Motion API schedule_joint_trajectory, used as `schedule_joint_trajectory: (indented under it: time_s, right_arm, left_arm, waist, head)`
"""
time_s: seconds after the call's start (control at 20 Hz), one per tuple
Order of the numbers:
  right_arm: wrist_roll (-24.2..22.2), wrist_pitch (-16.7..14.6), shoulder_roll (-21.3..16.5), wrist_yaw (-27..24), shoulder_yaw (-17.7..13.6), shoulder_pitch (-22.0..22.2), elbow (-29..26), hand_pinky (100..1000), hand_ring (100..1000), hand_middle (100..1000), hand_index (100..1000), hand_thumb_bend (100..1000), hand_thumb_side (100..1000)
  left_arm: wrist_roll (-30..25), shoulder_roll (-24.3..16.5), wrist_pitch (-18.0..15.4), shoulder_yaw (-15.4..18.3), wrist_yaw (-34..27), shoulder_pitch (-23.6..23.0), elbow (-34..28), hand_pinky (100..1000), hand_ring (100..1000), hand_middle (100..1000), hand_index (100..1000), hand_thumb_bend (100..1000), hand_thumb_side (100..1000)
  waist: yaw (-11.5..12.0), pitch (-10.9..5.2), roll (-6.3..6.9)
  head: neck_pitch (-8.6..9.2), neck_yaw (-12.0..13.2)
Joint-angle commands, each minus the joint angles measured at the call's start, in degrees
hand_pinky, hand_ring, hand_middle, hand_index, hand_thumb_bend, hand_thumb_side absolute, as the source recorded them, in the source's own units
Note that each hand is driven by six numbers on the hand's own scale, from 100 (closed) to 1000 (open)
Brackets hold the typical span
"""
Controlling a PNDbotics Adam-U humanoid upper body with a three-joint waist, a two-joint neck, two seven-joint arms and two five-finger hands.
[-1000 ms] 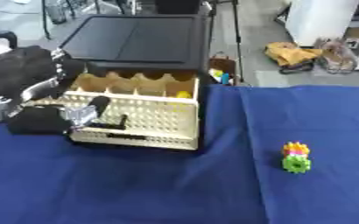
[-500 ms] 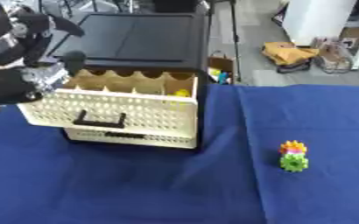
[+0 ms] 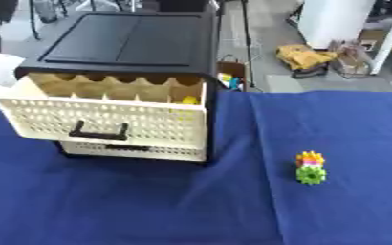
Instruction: Pick up objects from table and place into drawer.
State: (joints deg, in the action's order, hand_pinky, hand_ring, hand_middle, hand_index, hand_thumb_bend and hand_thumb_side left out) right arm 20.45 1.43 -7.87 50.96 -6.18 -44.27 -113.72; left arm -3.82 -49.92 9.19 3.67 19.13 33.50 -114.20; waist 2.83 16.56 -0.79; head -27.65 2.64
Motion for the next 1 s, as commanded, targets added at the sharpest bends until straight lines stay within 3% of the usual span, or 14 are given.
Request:
schedule_joint_trajectory:
  time_s: [0.05, 0.3, 0.55, 0.8, 1.0]
  right_arm:
    - [-8.9, 3.1, -3.9, 4.4, 1.4, -2.8, -0.9, 823, 819, 615, 865, 338, 1000]
    - [-22.4, 4.8, -8.1, 7.0, 3.5, -6.6, 3.2, 841, 860, 659, 896, 482, 1000]
    - [-32.7, 2.9, -13.0, 6.5, 6.5, -10.7, 11.3, 846, 875, 697, 909, 558, 1000]
    - [-38.9, -0.4, -17.4, 5.4, 10.0, -16.1, 20.4, 840, 880, 740, 912, 587, 1000]
    - [-42.5, -3.2, -19.8, 5.8, 13.1, -20.0, 27.6, 838, 887, 779, 918, 590, 1000]
  left_arm:
    - [2.9, -1.1, 0.6, 1.1, -1.0, 0.0, -0.4, 100, 100, 251, 826, 331, 1000]
    - [5.5, -0.8, 0.8, 1.0, -1.8, -1.0, -0.4, 100, 100, 270, 825, 343, 1000]
    - [6.2, -0.6, 0.2, 0.7, -2.2, -1.7, -0.4, 100, 142, 341, 832, 346, 1000]
    - [7.7, -0.4, -0.7, 0.8, -1.8, -2.0, -0.4, 162, 298, 436, 842, 358, 993]
    - [9.4, 0.1, -1.2, 0.6, -1.8, -2.0, -0.4, 183, 362, 474, 841, 374, 985]
  waist:
    - [0.2, -1.49, 0.20]
    - [0.4, -1.88, 0.25]
    - [0.4, -2.26, 0.33]
    - [0.1, -2.65, 0.17]
    - [-0.2, -2.88, -0.02]
  head:
    - [-0.55, -0.3]
    - [-1.28, -0.1]
    - [-1.60, -0.2]
    - [-1.98, -0.3]
    - [-2.04, -0.3]
